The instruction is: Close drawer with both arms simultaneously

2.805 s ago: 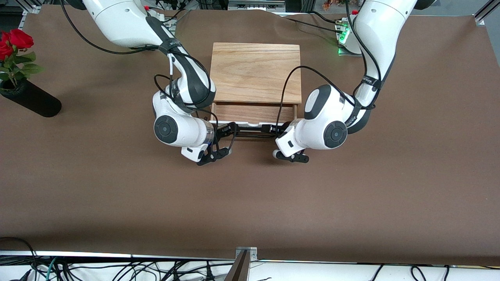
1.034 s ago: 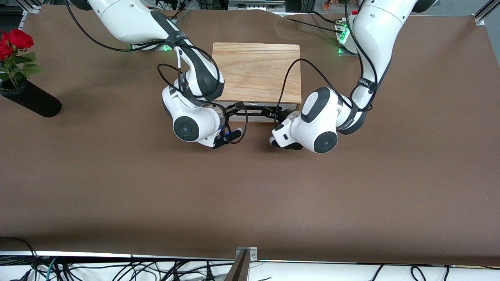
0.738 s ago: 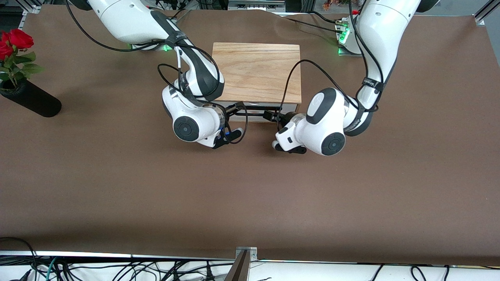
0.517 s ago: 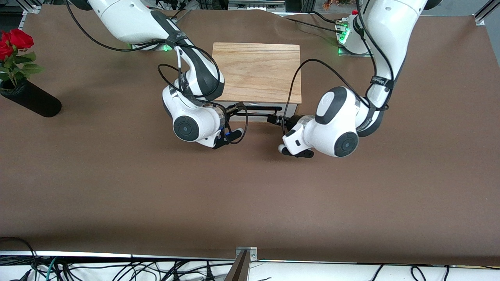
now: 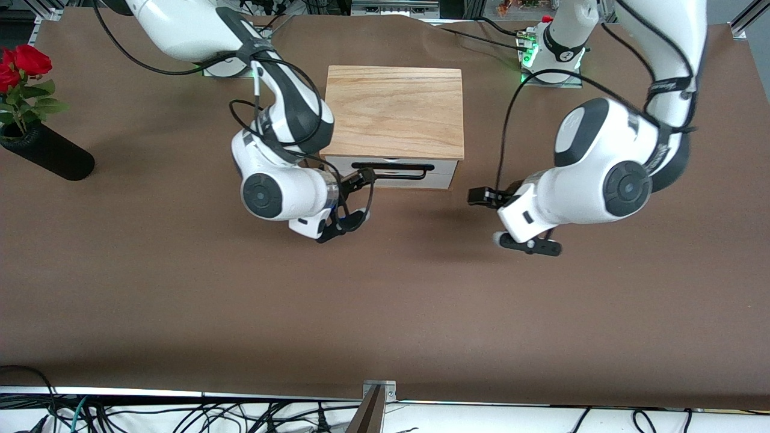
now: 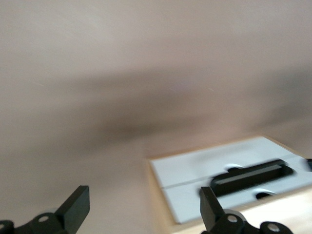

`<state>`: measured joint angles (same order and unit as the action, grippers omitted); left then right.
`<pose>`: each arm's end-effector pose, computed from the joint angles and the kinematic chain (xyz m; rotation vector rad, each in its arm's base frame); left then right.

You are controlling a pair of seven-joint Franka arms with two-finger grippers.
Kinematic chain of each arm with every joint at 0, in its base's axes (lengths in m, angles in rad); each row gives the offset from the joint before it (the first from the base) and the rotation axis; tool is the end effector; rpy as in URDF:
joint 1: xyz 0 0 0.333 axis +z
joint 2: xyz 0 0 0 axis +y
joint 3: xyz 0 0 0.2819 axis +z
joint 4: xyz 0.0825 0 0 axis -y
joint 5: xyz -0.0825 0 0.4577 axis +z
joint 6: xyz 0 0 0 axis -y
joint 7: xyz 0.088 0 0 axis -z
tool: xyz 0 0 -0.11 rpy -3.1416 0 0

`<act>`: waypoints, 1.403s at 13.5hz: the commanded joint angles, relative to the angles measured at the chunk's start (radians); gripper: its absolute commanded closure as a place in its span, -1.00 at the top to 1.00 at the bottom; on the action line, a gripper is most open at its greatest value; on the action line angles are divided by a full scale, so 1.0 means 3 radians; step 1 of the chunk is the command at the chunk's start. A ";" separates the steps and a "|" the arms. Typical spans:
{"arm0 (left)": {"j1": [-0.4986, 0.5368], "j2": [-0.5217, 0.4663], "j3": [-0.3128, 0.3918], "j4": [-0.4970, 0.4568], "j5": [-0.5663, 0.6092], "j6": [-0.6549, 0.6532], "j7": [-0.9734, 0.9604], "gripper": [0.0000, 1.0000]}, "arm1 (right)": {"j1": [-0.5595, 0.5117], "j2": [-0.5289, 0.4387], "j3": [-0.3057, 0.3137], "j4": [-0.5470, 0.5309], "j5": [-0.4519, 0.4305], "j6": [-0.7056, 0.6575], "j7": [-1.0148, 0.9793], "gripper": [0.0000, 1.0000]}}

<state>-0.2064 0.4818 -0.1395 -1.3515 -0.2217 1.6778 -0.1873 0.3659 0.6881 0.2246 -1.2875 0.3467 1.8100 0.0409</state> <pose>0.6917 -0.2565 0.3898 2.8861 -0.1547 -0.3200 0.6395 0.4255 0.2898 -2.6541 -0.5386 0.3981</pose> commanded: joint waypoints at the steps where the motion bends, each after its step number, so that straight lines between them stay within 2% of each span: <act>1: 0.0120 -0.0021 0.0015 0.0372 0.0228 -0.0070 0.0036 1.00 | -0.0125 -0.0018 -0.0063 0.0185 -0.0173 -0.0045 -0.0019 1.00; 2: 0.0176 -0.0102 0.0020 0.0378 0.0309 -0.0106 0.0031 1.00 | -0.0161 -0.0018 -0.0109 0.0287 -0.0270 -0.0061 -0.0034 1.00; 4: 0.0202 -0.0174 0.0015 0.0389 0.0554 -0.0208 0.0031 1.00 | -0.0349 -0.0018 -0.0155 0.0364 -0.0281 -0.0066 -0.0039 1.00; 6: 0.0258 -0.0215 0.0040 0.0394 0.0611 -0.0188 0.0011 1.00 | -0.0559 -0.0023 -0.0156 0.0370 -0.0281 -0.0081 -0.0039 1.00; 8: 0.0284 -0.0439 0.0107 0.0323 0.0840 -0.0178 0.0031 1.00 | -0.0733 -0.0090 -0.0166 0.0456 -0.0296 -0.0153 -0.0034 1.00; 9: 0.0319 -0.0582 0.0107 0.0261 0.0821 -0.0188 0.0036 1.00 | -0.0810 -0.0090 -0.0171 0.0462 -0.0312 -0.0193 -0.0024 1.00; 10: 0.0411 -0.0776 0.0107 0.0013 0.0816 -0.0188 0.0026 1.00 | -0.0861 -0.0100 -0.0171 0.0462 -0.0383 -0.0209 -0.0019 1.00; 12: 0.0529 -0.1245 0.0112 -0.0534 0.0790 -0.0188 0.0047 1.00 | -0.0867 -0.0121 -0.0415 0.0441 -0.0531 -0.0209 -0.0019 1.00; 14: 0.0606 -0.1620 0.0112 -0.1046 0.0785 -0.0178 0.0097 1.00 | -0.0877 -0.0232 -0.0533 0.0345 -0.0562 -0.0194 -0.0004 1.00; 16: 0.0657 -0.1642 0.0173 -0.1099 0.0780 -0.0102 0.0545 1.00 | -0.0887 -0.0544 -0.0692 0.0008 -0.0628 -0.0062 -0.0004 1.00; 19: 0.0616 -0.1652 0.0286 -0.1099 0.0780 -0.0101 0.0701 1.00 | -0.0943 -0.0907 -0.0728 -0.0233 -0.0828 0.0087 0.0002 1.00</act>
<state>-0.0229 0.0081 -0.0562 -1.6500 0.0005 1.6244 -0.0160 0.0920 0.5357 0.0081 -1.2396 0.1273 1.8037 0.0311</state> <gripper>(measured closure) 0.000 0.000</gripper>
